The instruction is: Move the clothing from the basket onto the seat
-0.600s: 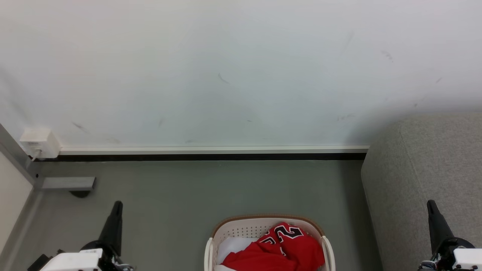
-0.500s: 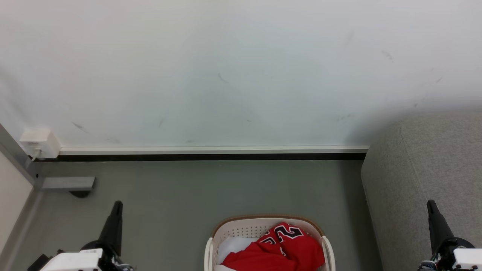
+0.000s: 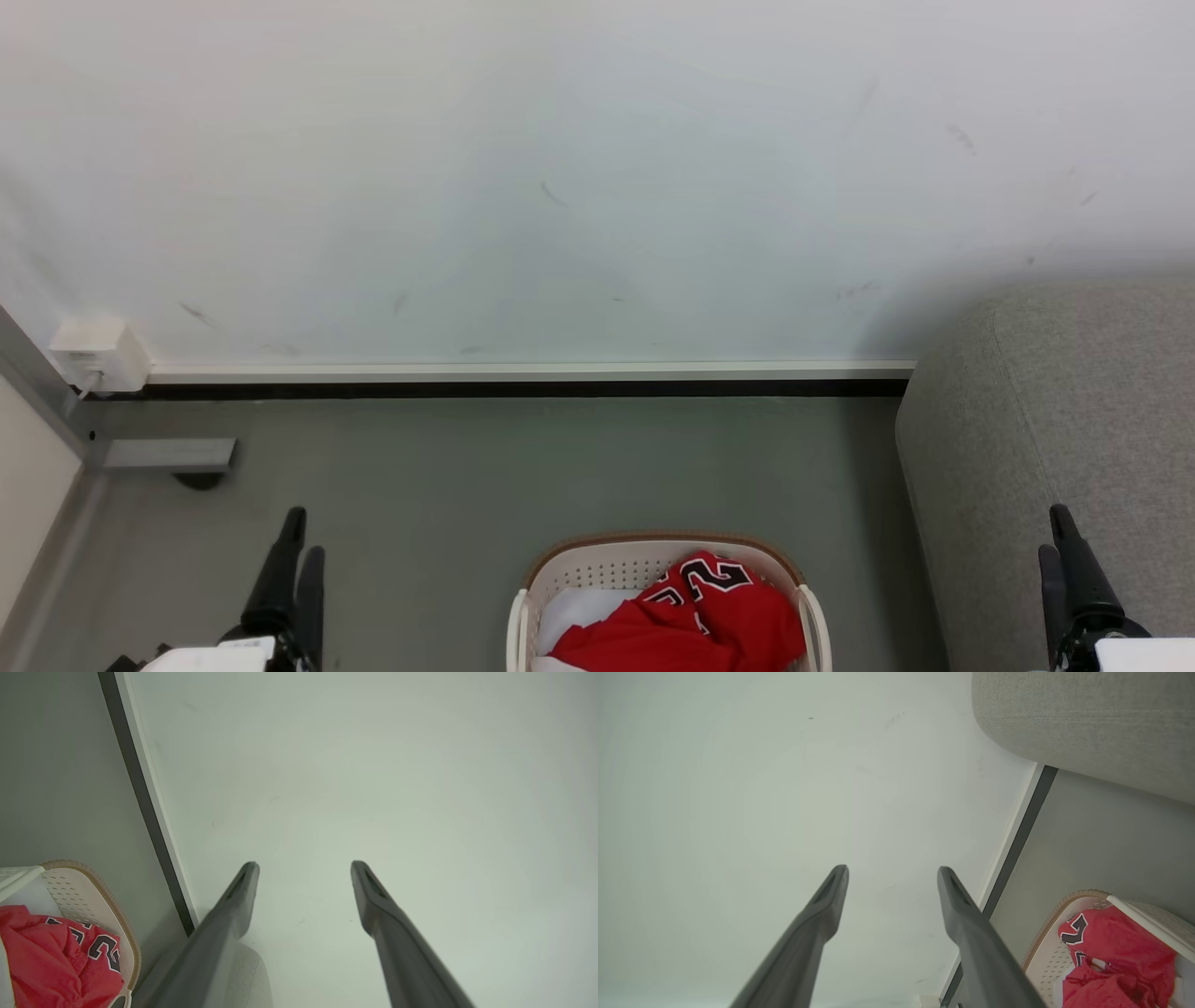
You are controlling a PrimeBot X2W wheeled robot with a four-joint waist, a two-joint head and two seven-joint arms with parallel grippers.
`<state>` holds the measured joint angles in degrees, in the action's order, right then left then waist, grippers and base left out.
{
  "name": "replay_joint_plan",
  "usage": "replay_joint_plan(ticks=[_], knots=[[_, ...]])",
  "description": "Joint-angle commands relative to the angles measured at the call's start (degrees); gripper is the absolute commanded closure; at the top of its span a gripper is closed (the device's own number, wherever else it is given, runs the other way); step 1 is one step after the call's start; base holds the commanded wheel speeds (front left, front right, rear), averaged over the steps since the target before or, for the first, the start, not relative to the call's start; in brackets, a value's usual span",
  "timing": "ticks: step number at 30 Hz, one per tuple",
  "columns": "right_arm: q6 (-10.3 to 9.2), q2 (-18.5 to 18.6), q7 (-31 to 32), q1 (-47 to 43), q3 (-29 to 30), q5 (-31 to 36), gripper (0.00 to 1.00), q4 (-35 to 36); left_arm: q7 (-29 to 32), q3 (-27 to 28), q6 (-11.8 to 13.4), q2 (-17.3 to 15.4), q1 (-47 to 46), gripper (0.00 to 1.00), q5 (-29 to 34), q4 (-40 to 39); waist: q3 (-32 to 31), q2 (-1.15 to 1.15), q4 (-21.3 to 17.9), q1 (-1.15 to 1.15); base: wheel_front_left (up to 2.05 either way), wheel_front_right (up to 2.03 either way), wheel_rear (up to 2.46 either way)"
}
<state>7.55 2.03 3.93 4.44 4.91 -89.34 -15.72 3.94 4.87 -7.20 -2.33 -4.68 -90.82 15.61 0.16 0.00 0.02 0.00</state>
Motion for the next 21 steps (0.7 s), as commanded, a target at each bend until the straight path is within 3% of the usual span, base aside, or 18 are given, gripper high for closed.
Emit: replay_joint_plan(ticks=[1,11,21], knots=[[-0.01,0.55,-0.69,0.83,-0.28,1.72,0.00,1.09,-0.73,-0.27,-0.18,-0.36,-0.90,0.00,0.87,-1.02,0.00,0.00,0.01,0.00,0.00,0.00,0.00],[-0.02,0.63,-3.27,0.12,-1.05,12.88,0.00,3.34,-3.33,-0.93,-0.13,-0.41,-0.80,0.00,7.50,-1.13,-0.04,0.00,0.14,0.00,0.00,0.00,0.00],[-0.03,0.71,-5.58,-0.65,-3.06,27.70,0.00,6.08,-5.61,-1.77,1.22,-0.46,-0.60,0.00,18.38,-2.06,-0.12,0.00,0.31,0.00,0.00,0.00,0.00]])
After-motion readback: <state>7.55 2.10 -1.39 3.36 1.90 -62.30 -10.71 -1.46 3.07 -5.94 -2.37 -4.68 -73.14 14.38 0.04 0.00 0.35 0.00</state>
